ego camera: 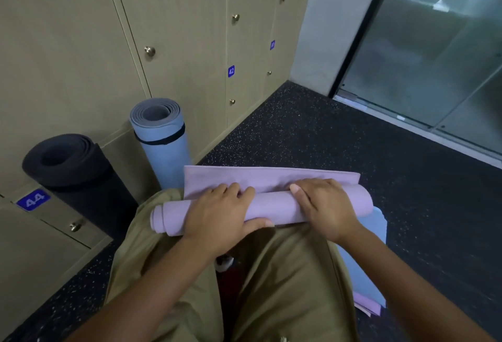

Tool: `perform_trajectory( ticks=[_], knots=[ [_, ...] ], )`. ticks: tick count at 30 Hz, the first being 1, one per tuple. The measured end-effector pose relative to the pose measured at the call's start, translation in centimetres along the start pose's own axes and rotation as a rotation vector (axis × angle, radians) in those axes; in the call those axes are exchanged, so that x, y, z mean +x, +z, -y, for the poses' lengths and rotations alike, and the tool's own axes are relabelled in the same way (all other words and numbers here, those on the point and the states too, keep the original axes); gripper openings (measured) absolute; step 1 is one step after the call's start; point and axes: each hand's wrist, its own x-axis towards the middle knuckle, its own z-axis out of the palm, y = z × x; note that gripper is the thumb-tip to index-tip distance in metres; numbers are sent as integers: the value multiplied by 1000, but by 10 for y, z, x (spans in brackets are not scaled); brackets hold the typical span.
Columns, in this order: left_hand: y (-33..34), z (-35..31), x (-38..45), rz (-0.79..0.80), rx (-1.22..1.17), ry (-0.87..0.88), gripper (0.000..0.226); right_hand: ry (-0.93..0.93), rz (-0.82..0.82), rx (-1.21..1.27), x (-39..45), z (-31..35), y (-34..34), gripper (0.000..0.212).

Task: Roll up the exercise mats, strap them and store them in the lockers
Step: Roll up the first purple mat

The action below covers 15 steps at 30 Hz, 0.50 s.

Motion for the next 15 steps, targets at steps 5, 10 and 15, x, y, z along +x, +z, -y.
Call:
perform_trajectory(
  ticks=[5, 10, 15],
  knots=[
    [-5, 10, 26, 289, -178, -10, 64, 10, -178, -118, -2, -5, 7, 47],
    [-1, 27, 49, 527, -398, -67, 58, 20, -223, -166, -12, -6, 13, 43],
    [5, 22, 53, 443, -387, -106, 64, 96, -263, -163, 1, -6, 18, 42]
  ],
)
